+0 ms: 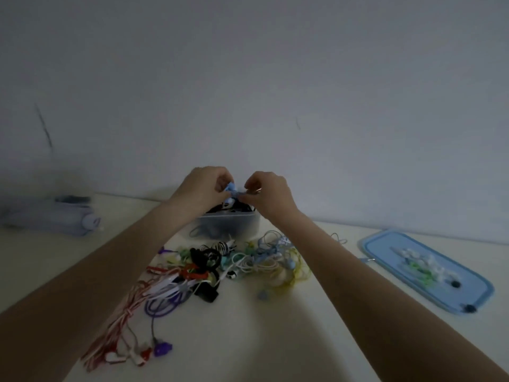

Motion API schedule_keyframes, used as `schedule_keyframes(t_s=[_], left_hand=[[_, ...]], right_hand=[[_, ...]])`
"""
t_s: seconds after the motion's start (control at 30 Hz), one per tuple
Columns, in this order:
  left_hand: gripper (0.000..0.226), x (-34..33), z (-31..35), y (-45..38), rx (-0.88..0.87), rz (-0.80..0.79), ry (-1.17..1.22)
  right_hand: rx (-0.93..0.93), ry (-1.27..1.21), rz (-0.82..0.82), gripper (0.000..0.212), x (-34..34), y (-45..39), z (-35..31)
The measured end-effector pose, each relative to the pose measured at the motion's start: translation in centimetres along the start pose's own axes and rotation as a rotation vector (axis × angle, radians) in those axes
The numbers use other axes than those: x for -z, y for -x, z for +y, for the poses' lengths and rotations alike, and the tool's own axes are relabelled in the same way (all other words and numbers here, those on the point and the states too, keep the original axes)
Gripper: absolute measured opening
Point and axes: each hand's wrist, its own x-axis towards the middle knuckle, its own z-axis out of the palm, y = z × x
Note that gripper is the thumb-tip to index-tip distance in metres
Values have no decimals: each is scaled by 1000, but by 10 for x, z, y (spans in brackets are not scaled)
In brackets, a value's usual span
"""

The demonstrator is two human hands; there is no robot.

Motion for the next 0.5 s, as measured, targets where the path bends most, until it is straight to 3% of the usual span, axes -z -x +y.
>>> schedule_keyframes(t_s=[0.1,0.23,0.3,0.4,0.5], left_hand=[[21,-14,-20,-7,37,-136,-296],[33,-4,-27,-12,114,-269,-166],[43,1,-27,-8,107,-211,-133],[28,3,-16,2,51,-44,-85],[22,-1,6,15,-43,-28,6]], right_hand=[[-55,214,-155,24,-19,-12,-5],[-131,71,-159,41,-14,-12,-4],[-107,-14,-96,34,-5,-6,-3],[-79,-81,-63,22,11,6,0],[-68,-81,-100,17,30,23,5]])
